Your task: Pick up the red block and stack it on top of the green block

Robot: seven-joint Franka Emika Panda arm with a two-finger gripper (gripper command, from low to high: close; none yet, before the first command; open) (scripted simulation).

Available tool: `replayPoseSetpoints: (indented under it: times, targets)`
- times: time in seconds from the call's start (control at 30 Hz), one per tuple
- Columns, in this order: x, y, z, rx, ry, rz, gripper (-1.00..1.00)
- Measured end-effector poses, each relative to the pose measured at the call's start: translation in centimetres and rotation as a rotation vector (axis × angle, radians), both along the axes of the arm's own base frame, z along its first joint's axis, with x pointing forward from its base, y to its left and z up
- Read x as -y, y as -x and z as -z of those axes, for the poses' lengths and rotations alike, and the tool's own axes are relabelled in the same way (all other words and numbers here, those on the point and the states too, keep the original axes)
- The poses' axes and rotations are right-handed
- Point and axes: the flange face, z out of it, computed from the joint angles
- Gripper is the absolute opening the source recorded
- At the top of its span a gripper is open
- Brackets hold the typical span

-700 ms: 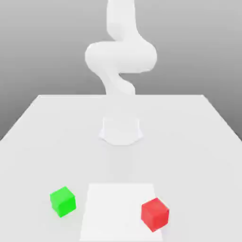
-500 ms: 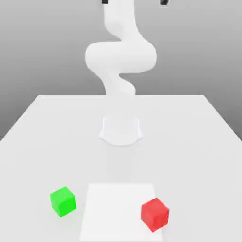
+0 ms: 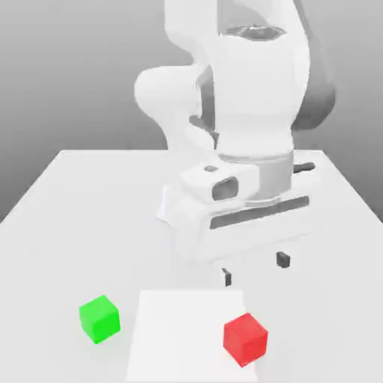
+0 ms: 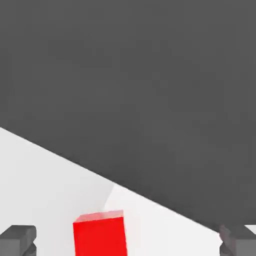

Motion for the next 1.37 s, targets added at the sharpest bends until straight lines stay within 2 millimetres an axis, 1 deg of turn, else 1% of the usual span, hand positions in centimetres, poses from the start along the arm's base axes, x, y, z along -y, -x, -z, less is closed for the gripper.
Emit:
replayPoseSetpoints:
  times: [0.07,0.1,0.23,0.27,0.43,0.47,0.5,0.57,0.67,0.7,0.77,0.8,0.87,0.93,1.03,1.1,1.13,1.17,1.23,1.27,1.37]
  targets:
    - [-0.1,1.0,3.6,-0.052,0.021,-0.036,0.0]
    - [-0.2,1.2,5.0,-0.063,0.027,-0.044,0.0]
    - [-0.2,1.5,10.1,-0.074,0.031,-0.051,0.0]
    - [-0.2,1.5,11.0,-0.074,0.031,-0.051,-1.0]
    - [-0.2,1.6,11.0,-0.075,0.031,-0.051,-1.0]
    - [-0.2,1.6,11.4,-0.075,0.031,-0.051,-1.0]
    - [-0.2,1.6,11.0,-0.075,0.031,-0.051,-1.0]
    - [-0.2,1.5,9.2,-0.075,0.031,-0.052,-1.0]
    - [-0.1,1.6,5.8,-0.075,0.031,-0.051,-1.0]
    - [1.1,1.5,5.1,-0.074,0.034,-0.051,-1.0]
    - [5.2,1.5,4.1,-0.073,0.041,-0.047,-1.0]
    - [7.7,1.7,3.6,-0.073,0.043,-0.039,-1.0]
    - [13.3,2.5,2.9,-0.074,0.045,-0.01,-1.0]
    - [17.9,3.9,2.2,-0.075,0.043,0.002,-1.0]
    - [23.9,6.7,1.5,-0.077,0.033,0.012,-1.0]
    - [27.4,8.5,2.3,-0.076,0.026,0.061,-1.0]
    - [27.3,8.4,3.1,-0.075,0.026,0.048,-1.0]
    - [25.4,7.4,4.1,-0.074,0.028,-0.006,-1.0]
    - [24.8,7.3,6.2,-0.075,0.028,-0.023,-1.0]
    - [24.7,7.3,7.2,-0.076,0.028,-0.024,1.0]
    - [24.7,7.3,7.2,-0.076,0.028,-0.024,1.0]
